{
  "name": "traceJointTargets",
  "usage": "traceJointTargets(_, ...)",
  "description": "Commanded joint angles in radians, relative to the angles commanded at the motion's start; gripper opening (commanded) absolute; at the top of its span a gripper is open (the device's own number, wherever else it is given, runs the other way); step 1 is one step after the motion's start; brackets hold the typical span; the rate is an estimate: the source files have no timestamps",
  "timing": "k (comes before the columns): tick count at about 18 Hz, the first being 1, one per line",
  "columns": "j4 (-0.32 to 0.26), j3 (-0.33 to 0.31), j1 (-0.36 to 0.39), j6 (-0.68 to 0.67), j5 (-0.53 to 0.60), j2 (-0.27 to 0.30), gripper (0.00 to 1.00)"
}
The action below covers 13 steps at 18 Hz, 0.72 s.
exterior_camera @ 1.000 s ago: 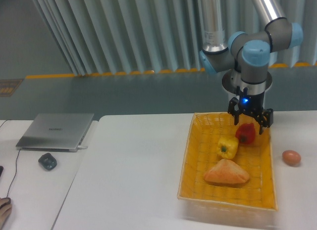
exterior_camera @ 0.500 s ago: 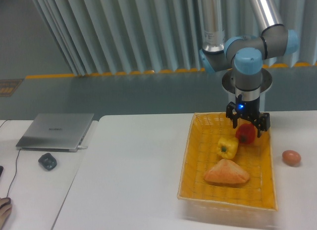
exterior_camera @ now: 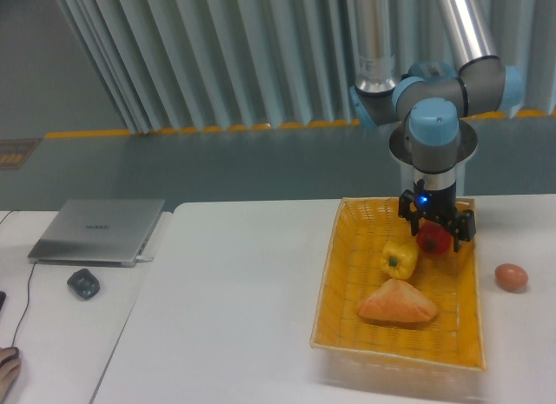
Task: Place the red pepper on the table
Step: 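Lower the gripper onto the red pepper and close on it, then lift the red pepper out of the basket toward the egg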
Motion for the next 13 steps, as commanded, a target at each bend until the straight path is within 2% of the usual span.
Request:
traceJointTargets(4, 0.0, 0.005, -0.002, 0.002, 0.0, -0.003, 0.44)
traceJointTargets(8, -0.003, 0.011, -0.003, 0.0, -0.002, 0.002, 0.36)
traceJointTargets(12, -0.009, 0.032, -0.021, -0.003, -0.006, 0.017, 0.36)
traceJointTargets(13, -0.021, 0.034, -0.023, -0.003, -0.008, 0.038, 0.36)
